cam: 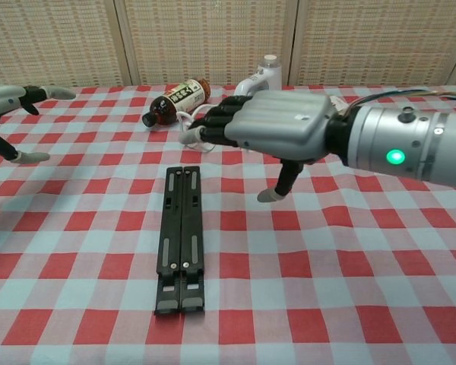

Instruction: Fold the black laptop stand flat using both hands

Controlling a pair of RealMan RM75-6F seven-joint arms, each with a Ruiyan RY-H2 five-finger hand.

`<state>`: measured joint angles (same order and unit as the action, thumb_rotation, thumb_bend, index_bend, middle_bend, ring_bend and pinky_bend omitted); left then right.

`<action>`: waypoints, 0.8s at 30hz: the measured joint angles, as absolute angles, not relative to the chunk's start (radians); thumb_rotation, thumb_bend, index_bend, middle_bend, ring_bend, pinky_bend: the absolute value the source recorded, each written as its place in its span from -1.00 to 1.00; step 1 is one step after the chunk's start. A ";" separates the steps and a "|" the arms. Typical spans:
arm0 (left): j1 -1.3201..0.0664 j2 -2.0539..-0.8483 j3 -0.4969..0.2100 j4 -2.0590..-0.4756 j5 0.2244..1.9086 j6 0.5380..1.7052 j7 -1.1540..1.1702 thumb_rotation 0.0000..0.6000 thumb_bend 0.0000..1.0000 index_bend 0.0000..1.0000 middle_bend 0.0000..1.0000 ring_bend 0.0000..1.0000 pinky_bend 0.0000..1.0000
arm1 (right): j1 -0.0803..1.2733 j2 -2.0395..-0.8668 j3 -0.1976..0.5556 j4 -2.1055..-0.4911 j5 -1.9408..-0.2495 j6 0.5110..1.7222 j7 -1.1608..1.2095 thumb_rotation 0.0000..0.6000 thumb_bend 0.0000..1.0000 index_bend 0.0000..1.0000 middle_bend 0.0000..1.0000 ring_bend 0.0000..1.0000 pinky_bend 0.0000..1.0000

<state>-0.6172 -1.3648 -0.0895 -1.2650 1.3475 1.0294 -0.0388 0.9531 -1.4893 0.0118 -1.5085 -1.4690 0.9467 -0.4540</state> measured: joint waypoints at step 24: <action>-0.316 -1.239 -0.028 -1.521 1.385 1.429 0.107 1.00 -0.44 -1.00 -1.00 -1.00 -0.64 | 0.359 -1.236 -0.103 -1.696 -1.432 1.543 -0.306 1.00 -0.63 -0.68 -0.52 -0.92 -0.80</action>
